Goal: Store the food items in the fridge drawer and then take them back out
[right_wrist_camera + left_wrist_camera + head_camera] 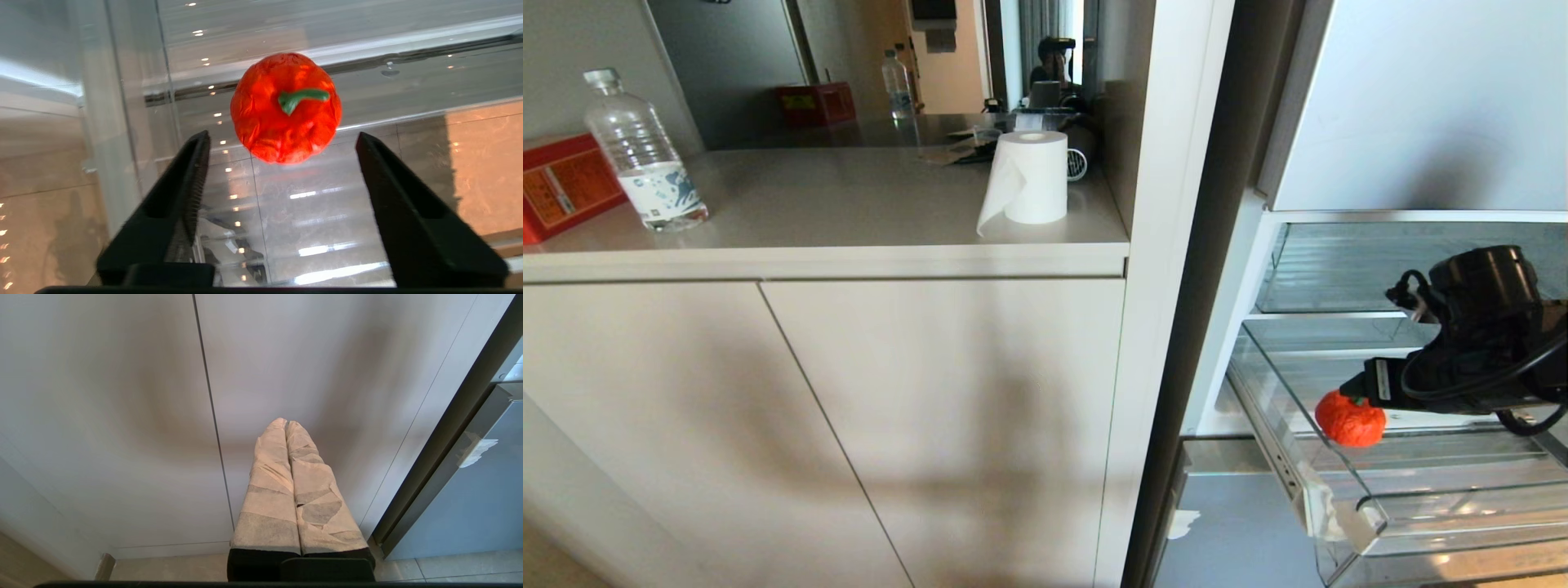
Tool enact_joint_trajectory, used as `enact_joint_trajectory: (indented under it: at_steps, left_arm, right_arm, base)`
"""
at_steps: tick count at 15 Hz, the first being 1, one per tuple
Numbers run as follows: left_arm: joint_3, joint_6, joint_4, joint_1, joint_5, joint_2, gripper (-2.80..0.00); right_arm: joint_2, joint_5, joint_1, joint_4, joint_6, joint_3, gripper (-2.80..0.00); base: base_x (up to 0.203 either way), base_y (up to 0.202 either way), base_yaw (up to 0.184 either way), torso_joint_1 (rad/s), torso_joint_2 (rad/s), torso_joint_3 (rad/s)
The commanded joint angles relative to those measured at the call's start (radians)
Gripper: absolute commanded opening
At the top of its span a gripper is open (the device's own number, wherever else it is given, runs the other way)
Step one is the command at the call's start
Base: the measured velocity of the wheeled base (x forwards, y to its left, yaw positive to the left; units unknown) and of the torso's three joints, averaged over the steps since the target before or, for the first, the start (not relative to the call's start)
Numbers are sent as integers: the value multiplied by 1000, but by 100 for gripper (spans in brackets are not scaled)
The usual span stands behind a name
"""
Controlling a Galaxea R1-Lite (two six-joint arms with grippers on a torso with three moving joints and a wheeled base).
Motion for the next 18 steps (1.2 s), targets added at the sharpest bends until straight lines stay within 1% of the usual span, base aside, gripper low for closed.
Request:
enact_joint_trajectory:
  at_steps: [1, 7, 14, 17, 18]
  left_arm:
    - [0, 0, 0, 0, 0, 2, -280]
    - [0, 0, 0, 0, 0, 0, -280]
    - [0, 0, 0, 0, 0, 1, -280]
    - [0, 0, 0, 0, 0, 1, -280]
    - [0, 0, 0, 0, 0, 2, -280]
  right_arm:
    - [54, -2, 0, -9, 2, -12, 0]
    - [165, -18, -12, -28, 17, -69, 0]
    - [210, -18, -27, -30, 29, -76, 0]
    - [239, -17, -27, -95, 28, -82, 0]
    - [242, -17, -27, -99, 26, -82, 0]
  base:
    - [0, 0, 0, 0, 0, 0]
    - [0, 0, 0, 0, 0, 0]
    - [0, 0, 0, 0, 0, 0]
    - [0, 0, 0, 0, 0, 0]
    - [0, 0, 0, 0, 0, 0]
